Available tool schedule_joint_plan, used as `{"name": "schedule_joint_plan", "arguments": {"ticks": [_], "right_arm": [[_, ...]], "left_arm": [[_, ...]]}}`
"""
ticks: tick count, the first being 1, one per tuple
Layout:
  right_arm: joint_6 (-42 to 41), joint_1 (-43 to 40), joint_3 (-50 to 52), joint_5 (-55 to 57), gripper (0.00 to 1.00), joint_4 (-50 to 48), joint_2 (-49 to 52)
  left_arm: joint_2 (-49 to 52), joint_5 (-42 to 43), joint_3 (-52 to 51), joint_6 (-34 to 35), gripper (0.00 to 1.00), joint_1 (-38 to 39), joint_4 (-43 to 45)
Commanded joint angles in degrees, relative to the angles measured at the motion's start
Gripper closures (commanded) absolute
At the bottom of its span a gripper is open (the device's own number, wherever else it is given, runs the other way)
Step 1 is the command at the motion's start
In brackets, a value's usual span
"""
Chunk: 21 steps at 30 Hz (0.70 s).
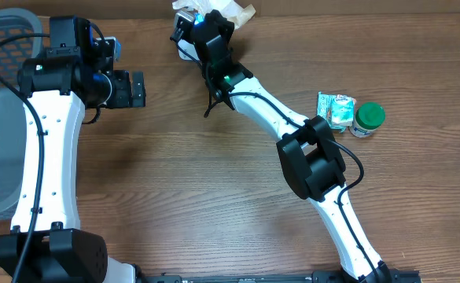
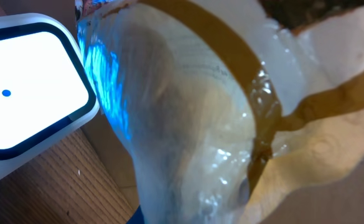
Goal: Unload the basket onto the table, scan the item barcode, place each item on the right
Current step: 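Hold the snack bag under the white scanner with the right gripper, then carry the snack bag right and set it beside the jar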
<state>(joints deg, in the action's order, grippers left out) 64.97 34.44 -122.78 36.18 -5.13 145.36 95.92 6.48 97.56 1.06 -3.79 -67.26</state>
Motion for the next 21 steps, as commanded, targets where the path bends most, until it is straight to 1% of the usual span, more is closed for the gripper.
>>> {"name": "schedule_joint_plan", "arguments": {"ticks": [1,10,12,17,21], "right_arm": [[-0.2,0.0,-0.5,-0.2,0.96,-0.8,0.0],[-0.2,0.0,-0.5,1.4,0.96,-0.8,-0.3],[-1.2,0.0,-0.5,1.5,0.96,-0.8,-0.9],[-9.3,0.0,-0.5,1.5,0.96,0.1,-4.5],[-18.1,0.0,-0.5,1.4,0.96,7.5,-9.7]], "left_arm": [[0.4,0.5,1.1,-1.1,0.01,0.1,0.2],[0.4,0.4,1.0,-1.1,0.00,0.1,0.2],[0.4,0.4,1.1,-1.1,0.01,0.1,0.2],[0.4,0.4,1.1,-1.1,0.00,0.1,0.2],[0.4,0.4,1.0,-1.1,0.00,0.1,0.2]]}}
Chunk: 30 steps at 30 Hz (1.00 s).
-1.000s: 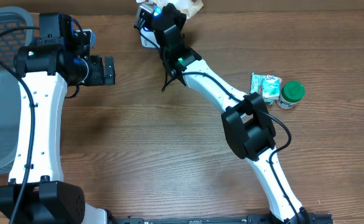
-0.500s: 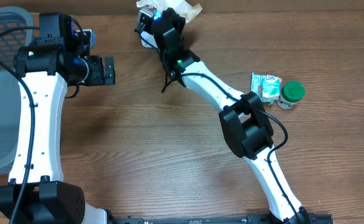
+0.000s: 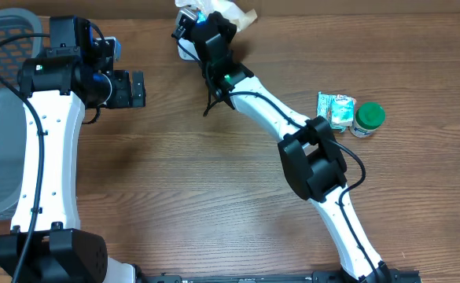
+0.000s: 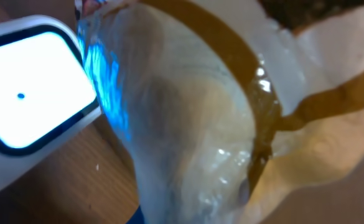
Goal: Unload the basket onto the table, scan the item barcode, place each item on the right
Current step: 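Carry the snack bag right and set it beside the jar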
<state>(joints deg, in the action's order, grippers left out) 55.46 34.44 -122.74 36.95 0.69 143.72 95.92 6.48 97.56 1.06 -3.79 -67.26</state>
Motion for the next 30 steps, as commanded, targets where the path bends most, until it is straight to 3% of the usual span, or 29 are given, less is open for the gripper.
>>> {"name": "schedule_joint_plan", "arguments": {"ticks": [1,5,11,16,23,30], "right_arm": [[-11.1,0.0,-0.6,0.6,0.96,4.9,-9.8],[-21.5,0.0,-0.6,-3.7,0.96,18.8,-17.4],[-41.8,-2.3,-0.6,-20.0,0.96,40.7,-29.2],[-52.7,-6.8,-0.6,-34.8,0.96,58.9,-35.5],[-56.6,-14.3,1.8,-43.7,0.96,81.1,-35.9],[-56.9,-18.9,17.6,-44.6,0.96,80.0,-35.9]], "left_arm": [[0.4,0.4,1.0,-1.1,0.00,0.1,0.2],[0.4,0.4,1.1,-1.1,0.01,0.1,0.2],[0.4,0.4,1.1,-1.1,0.01,0.1,0.2],[0.4,0.4,1.1,-1.1,0.00,0.1,0.2],[0.4,0.4,1.1,-1.1,0.01,0.1,0.2],[0.4,0.4,1.1,-1.1,0.01,0.1,0.2]]}}
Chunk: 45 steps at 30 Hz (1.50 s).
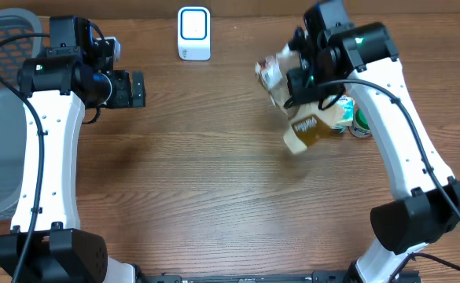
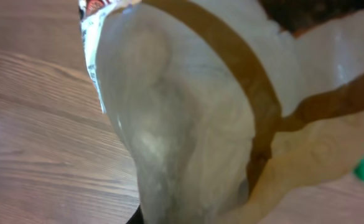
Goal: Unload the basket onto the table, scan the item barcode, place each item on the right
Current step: 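Carry the snack bag right and set it beside the jar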
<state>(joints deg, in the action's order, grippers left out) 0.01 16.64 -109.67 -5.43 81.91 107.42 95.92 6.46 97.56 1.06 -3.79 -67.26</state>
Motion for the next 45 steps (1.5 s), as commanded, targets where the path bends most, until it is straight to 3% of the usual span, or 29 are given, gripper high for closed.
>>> {"name": "schedule_joint_plan", "arguments": {"ticks": [1,11,17,24,26,29,41,45], "right_arm": [[-1.6,-1.7,6.8,-2.2,0.96,-2.5,0.4],[-2.0,-6.6,22.0,3.5,0.96,-10.6,0.4],[-3.3,-8.5,23.5,7.6,0.77,-11.0,0.4],[-3.3,-8.9,23.6,9.5,0.75,-10.2,0.4],[-3.3,-8.9,23.3,9.5,0.62,-9.9,0.4],[-3.7,-8.9,21.1,9.4,0.55,-8.5,0.4],[-6.0,-8.8,-0.5,8.2,0.50,5.6,-0.7],[-6.0,-8.8,-5.0,5.1,0.44,10.6,-3.2]], "left_arm": [[0.4,0.5,1.1,-1.1,0.01,0.1,0.2],[0.4,0.5,1.1,-1.1,0.01,0.0,0.2],[0.4,0.5,1.1,-1.1,0.00,0.2,0.2],[0.4,0.5,1.1,-1.1,0.00,0.0,0.2],[0.4,0.5,1.1,-1.1,0.00,0.0,0.2],[0.4,0.5,1.1,-1.1,0.00,0.0,0.2],[0.4,0.5,1.0,-1.1,0.00,0.0,0.2],[0.4,0.5,1.1,-1.1,0.00,0.0,0.2]]}}
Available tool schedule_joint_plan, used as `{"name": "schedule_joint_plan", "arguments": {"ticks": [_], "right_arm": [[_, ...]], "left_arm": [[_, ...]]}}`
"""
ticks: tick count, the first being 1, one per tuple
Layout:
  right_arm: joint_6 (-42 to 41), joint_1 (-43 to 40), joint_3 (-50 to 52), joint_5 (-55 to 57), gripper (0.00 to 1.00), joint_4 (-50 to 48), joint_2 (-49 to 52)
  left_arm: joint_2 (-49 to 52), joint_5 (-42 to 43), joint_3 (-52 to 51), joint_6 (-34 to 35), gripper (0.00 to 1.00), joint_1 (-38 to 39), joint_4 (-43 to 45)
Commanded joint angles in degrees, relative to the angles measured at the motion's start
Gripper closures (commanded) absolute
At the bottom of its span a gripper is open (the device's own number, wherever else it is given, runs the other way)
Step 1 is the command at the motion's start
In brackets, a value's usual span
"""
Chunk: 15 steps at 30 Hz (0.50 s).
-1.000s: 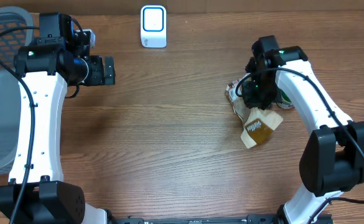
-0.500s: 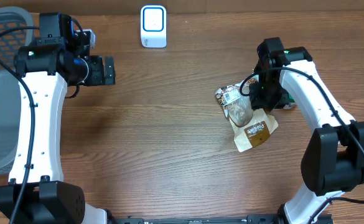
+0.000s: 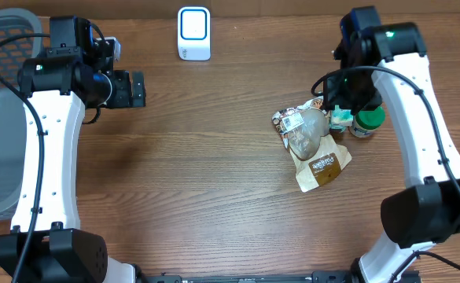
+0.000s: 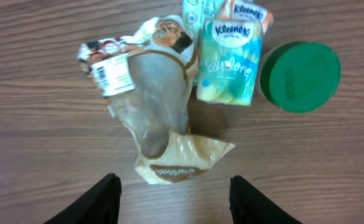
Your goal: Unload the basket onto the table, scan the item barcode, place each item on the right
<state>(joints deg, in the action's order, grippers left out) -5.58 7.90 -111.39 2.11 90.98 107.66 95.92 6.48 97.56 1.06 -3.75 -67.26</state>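
Observation:
The item, a clear and tan snack pouch (image 3: 312,145) with a brown band, lies flat on the wooden table with its white barcode label (image 4: 112,73) facing up. My right gripper (image 4: 175,194) hangs above the pouch (image 4: 154,112), open, with nothing between its black fingers (image 4: 107,196). In the overhead view it is at the right (image 3: 349,96). The white scanner (image 3: 193,33) with a blue-rimmed screen stands at the far edge, well away from the pouch. My left gripper (image 3: 138,89) is held over the left part of the table, empty; its jaws are not clear from above.
A Kleenex tissue pack (image 4: 228,59) and a jar with a green lid (image 4: 300,76) sit just right of the pouch, the pack touching it. In the overhead view the pack (image 3: 336,110) and the jar (image 3: 369,118) lie under my right arm. A grey basket stands at the left edge.
My right gripper held the pouch in the air over the right side of the table. Now the pouch lies on the table beside the tissue pack, and the gripper is open above it.
My right gripper held the pouch right at the scanner, blue light falling on the plastic, and stayed there at the following moment. Then it held the pouch over the right side, far from the scanner. Now the pouch rests on the table, let go.

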Motion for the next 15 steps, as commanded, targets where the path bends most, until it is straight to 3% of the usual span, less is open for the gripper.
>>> {"name": "schedule_joint_plan", "arguments": {"ticks": [1,6,9,15], "right_arm": [[-0.4,-0.1,-3.9,-2.6,0.42,2.5,-4.5],[-0.5,0.3,-4.2,-4.0,0.35,4.8,-13.0],[-0.5,0.3,-4.2,-6.6,0.00,5.0,-19.0],[-0.4,0.3,-4.2,-12.8,0.00,6.1,-28.9]], "left_arm": [[0.4,0.4,1.0,-1.1,0.01,-0.1,0.2],[0.4,0.4,1.0,-1.1,0.00,-0.1,0.2],[0.4,0.4,1.1,-1.1,0.00,-0.1,0.2],[0.4,0.4,1.1,-1.1,0.01,-0.1,0.2]]}}
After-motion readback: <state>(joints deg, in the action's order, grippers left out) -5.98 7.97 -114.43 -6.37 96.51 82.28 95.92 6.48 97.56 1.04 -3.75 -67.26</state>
